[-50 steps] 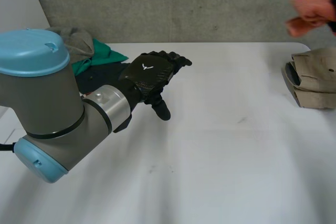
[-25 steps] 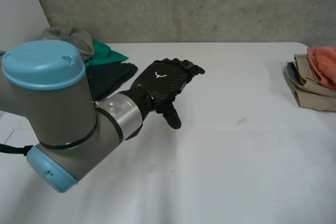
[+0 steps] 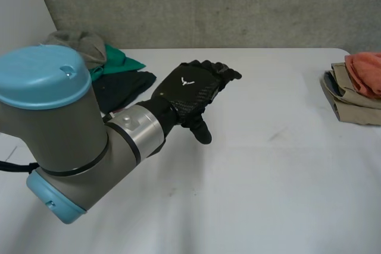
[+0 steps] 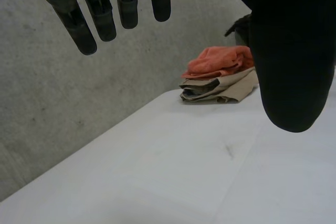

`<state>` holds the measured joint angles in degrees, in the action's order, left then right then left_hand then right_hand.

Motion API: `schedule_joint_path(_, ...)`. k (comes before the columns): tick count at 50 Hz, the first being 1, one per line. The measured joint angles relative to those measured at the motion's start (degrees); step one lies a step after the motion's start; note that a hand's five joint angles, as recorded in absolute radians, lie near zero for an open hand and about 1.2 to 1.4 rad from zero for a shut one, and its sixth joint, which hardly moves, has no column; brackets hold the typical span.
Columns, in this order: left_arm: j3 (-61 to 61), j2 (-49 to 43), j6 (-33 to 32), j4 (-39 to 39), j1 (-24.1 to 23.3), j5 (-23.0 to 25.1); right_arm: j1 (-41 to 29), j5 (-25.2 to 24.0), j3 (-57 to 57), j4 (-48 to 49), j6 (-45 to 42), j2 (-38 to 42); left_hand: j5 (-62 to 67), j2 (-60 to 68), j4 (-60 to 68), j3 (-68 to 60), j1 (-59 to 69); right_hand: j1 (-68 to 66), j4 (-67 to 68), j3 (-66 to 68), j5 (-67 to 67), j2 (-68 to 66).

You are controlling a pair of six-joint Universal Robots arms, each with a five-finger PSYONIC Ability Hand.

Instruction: Fold the laundry.

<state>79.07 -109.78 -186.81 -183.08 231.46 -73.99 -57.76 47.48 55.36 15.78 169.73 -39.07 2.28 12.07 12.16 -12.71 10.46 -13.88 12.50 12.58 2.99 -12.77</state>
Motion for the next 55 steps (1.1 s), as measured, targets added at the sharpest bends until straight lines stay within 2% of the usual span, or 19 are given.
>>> schedule_joint_path(1, 0.0, 0.3, 0.0, 0.0, 0.0, 0.0, 0.8, 1.5, 0.5, -3.6, -3.6, -1.7, 0.0, 0.0, 0.0, 0.0, 0.0, 0.0, 0.0, 0.0, 0.0, 0.0)
schedule_joint_path(3, -0.1, 0.6, 0.0, 0.0, 0.1, 0.0, 1.1, 2.2, 0.7, -5.1, -5.1, -2.4, 0.0, 0.0, 0.0, 0.0, 0.0, 0.0, 0.0, 0.0, 0.0, 0.0)
schedule_joint_path(4, -0.3, 1.0, 0.0, 0.0, 0.2, 0.0, 2.3, 6.9, 1.0, -9.9, -11.6, -5.1, 0.0, 0.0, 0.0, 0.0, 0.0, 0.0, 0.0, 0.0, 0.0, 0.0)
schedule_joint_path(7, -0.7, 1.7, 0.0, 0.0, 0.3, 0.0, 3.1, 15.3, 0.6, -13.2, -19.4, -8.4, 0.0, 0.0, 0.0, 0.0, 0.0, 0.0, 0.0, 0.0, 0.0, 0.0)
schedule_joint_path(9, -1.3, 2.3, 0.0, -0.1, 0.5, 0.0, 3.4, 23.3, -0.1, -14.3, -25.2, -11.1, 0.0, 0.0, 0.0, 0.0, 0.0, 0.0, 0.0, 0.0, 0.0, 0.0)
schedule_joint_path(12, -2.3, 3.1, 0.0, -0.3, 0.8, 0.0, 2.0, 29.5, -0.5, -12.8, -28.6, -13.7, 0.0, 0.0, 0.0, 0.0, 0.0, 0.0, 0.0, 0.0, 0.0, 0.0)
schedule_joint_path(14, -3.4, 3.5, -0.1, -0.6, 1.3, -0.1, -0.4, 31.1, 0.2, -9.7, -28.3, -16.0, 0.0, 0.0, 0.0, 0.0, 0.0, 0.0, 0.0, 0.0, 0.0, 0.0)
schedule_joint_path(16, -4.3, 3.8, -0.2, -1.0, 1.8, -0.2, -2.9, 31.1, 1.5, -6.5, -27.1, -18.3, 0.0, 0.0, 0.0, 0.0, 0.0, 0.0, 0.0, 0.0, 0.0, 0.0)
schedule_joint_path(18, -6.1, 4.4, -0.4, -1.8, 3.4, -0.6, -7.3, 29.0, 4.8, -1.2, -23.9, -22.3, 0.0, 0.0, 0.0, 0.0, 0.0, 0.0, 0.0, 0.0, 0.0, 0.0)
schedule_joint_path(24, -9.7, 5.3, -0.8, -3.2, 11.2, -1.3, -17.4, 16.9, 18.1, 9.5, -14.6, -32.9, 0.0, 0.0, 0.0, 0.0, 0.0, 0.0, 0.0, 0.0, 0.0, 0.0)
schedule_joint_path(28, -12.2, 3.6, -2.6, -3.3, 20.1, -1.0, -24.6, 8.3, 27.8, 12.8, -10.3, -38.1, 0.0, 0.0, 0.0, 0.0, 0.1, 0.0, 0.0, 0.0, 0.0, 0.0)
schedule_joint_path(30, -13.1, 2.4, -3.8, -3.3, 22.7, -0.8, -26.7, 6.5, 30.2, 12.9, -9.7, -39.0, 0.0, 0.0, 0.0, 0.0, 0.1, 0.0, 0.0, 0.0, 0.0, 0.0)
schedule_joint_path(32, -15.4, -1.7, -7.5, -3.1, 28.1, 0.0, -31.5, 4.0, 34.8, 12.3, -9.2, -40.0, 0.0, 0.0, 0.0, 0.0, 0.1, 0.0, 0.0, 0.0, 0.0, 0.0)
schedule_joint_path(37, -21.0, -11.7, -15.9, -2.3, 35.3, 2.8, -37.6, 3.4, 39.7, 8.4, -10.9, -39.2, 0.0, 0.1, 0.1, 0.0, 0.1, 0.0, 0.0, 0.0, 0.0, 0.0)
schedule_joint_path(43, -31.4, -25.3, -22.8, -2.1, 39.8, 5.2, -41.7, 6.1, 41.6, 2.2, -17.3, -35.6, 0.4, 1.3, 1.2, -0.7, 3.2, 0.0, 0.0, 0.0, 0.0, 0.0)
schedule_joint_path(51, -48.4, -40.9, -24.2, -4.4, 41.7, 6.2, -44.3, 11.5, 42.9, -1.4, -24.7, -32.5, 5.9, 5.8, 5.8, -5.0, 7.6, 0.0, 0.0, 0.0, 0.0, 0.0)
schedule_joint_path(55, -54.8, -46.6, -24.0, -5.7, 41.8, 7.1, -44.3, 12.6, 44.1, -1.5, -25.7, -32.3, 8.7, 8.7, 8.7, -7.9, 10.5, 0.0, 0.0, 0.0, 0.0, 0.0)
